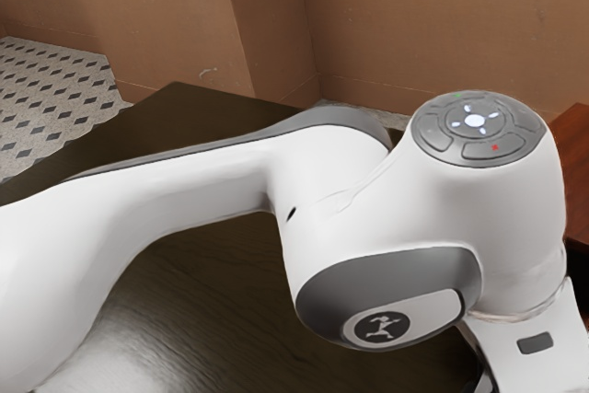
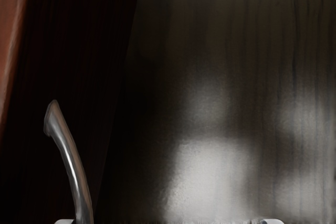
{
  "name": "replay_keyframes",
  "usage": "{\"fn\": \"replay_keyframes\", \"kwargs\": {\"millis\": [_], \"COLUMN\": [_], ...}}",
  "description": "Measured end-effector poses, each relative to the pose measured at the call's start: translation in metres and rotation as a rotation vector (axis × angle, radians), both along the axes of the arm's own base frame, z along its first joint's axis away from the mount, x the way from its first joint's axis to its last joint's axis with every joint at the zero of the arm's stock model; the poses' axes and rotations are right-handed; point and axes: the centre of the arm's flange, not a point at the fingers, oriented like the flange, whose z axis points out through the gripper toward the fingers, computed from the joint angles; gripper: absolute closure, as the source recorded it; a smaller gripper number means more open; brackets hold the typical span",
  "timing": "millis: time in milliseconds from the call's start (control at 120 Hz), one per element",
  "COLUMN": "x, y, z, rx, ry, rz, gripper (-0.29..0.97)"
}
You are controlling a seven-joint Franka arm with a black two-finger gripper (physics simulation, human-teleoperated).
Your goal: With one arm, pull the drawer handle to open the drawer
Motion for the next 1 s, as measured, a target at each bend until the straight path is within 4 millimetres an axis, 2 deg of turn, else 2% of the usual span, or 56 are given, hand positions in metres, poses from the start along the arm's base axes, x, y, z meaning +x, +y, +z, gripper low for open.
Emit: {"fn": "replay_keyframes", "kwargs": {"millis": [400, 683, 750, 817, 892, 967, 1000], "x": [-0.027, -0.053, -0.068, -0.093, -0.117, -0.126, -0.119], "y": [0.011, 0.02, 0.02, 0.013, 0.015, 0.026, 0.041], "z": [0.002, 0.013, 0.034, 0.058, 0.093, 0.141, 0.163], "rx": [-0.014, -0.033, -0.05, -0.069, -0.093, -0.129, -0.16], "ry": [-0.013, -0.026, -0.061, -0.105, -0.165, -0.206, -0.186], "rz": [0.0, 0.001, -0.01, -0.04, -0.052, -0.034, 0.004], "gripper": [0.23, 0.24, 0.24, 0.23, 0.19, 0.13, 0.11]}}
